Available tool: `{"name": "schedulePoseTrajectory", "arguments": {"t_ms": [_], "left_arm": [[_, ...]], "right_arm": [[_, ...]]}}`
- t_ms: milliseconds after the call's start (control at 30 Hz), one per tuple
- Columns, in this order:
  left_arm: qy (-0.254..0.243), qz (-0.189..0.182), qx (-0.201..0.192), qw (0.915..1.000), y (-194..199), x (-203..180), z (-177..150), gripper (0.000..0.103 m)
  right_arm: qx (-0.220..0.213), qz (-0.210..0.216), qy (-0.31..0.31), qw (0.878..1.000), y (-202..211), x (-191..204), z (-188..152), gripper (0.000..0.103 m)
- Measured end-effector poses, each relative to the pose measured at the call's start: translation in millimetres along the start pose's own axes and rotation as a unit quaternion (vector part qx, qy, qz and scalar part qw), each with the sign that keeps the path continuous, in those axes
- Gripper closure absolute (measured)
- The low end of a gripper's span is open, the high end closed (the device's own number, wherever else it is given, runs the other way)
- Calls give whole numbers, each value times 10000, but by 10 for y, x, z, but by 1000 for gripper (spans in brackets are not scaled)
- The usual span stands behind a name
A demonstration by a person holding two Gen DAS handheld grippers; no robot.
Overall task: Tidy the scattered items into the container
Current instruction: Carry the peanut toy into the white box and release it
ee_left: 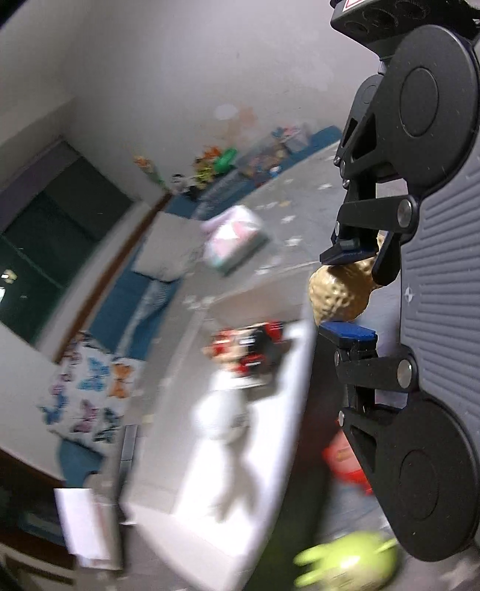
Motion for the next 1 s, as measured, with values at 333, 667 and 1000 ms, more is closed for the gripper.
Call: {"name": "schedulePoseTrajectory", "arguments": {"t_ms": [333, 667, 1000], "left_arm": [[284, 511, -54, 9983, -298, 621, 600, 67], [743, 698, 373, 9941, -683, 1124, 616, 67], [911, 834, 384, 9916, -810, 1225, 597, 69]], "right_arm": [[193, 494, -179, 9984, -867, -107, 544, 59], [1022, 736, -28, 9920, -1512, -125, 489, 59], [1386, 551, 193, 9886, -1783, -85, 495, 59]]}}
Point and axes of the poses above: each gripper's, at about its wrist camera, not at the fingertips, and y roughly against the way its jaws point, x to its left, z to its top, the point moved 2 cm from there along -y, roughly the way its jaws point, and after that the axes turned 3 degrees about -y, right-handed, at the moved point
